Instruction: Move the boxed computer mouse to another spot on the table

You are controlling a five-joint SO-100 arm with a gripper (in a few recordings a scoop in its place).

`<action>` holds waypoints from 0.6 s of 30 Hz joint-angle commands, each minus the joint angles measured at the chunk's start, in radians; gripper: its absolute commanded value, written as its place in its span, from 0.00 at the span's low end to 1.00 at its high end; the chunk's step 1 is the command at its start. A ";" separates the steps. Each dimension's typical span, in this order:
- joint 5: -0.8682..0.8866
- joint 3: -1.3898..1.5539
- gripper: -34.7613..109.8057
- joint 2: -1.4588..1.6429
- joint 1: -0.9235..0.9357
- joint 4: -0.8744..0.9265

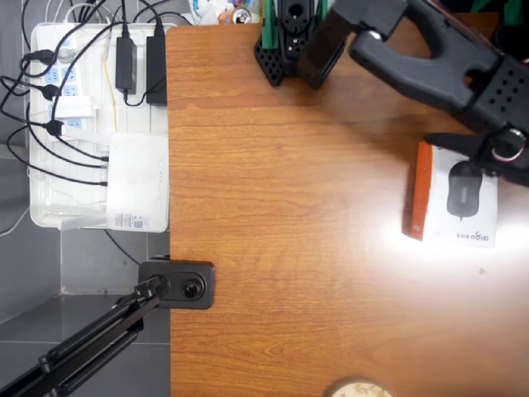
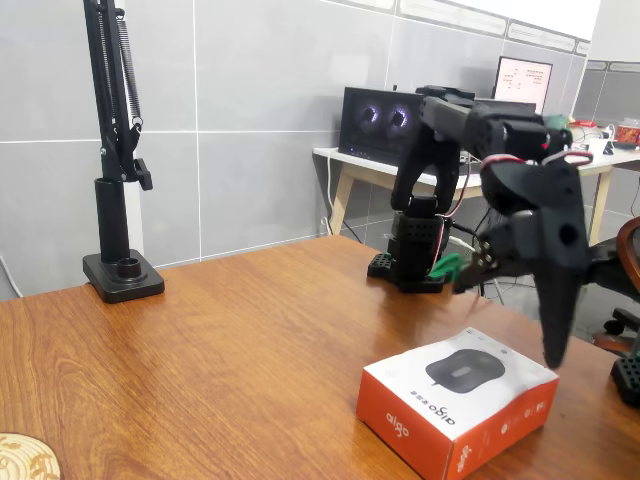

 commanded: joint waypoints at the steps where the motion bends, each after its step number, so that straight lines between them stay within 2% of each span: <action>1: -0.011 -0.038 0.97 -0.017 -0.011 -0.009; 18: -0.018 0.023 0.97 -0.149 -0.009 -0.084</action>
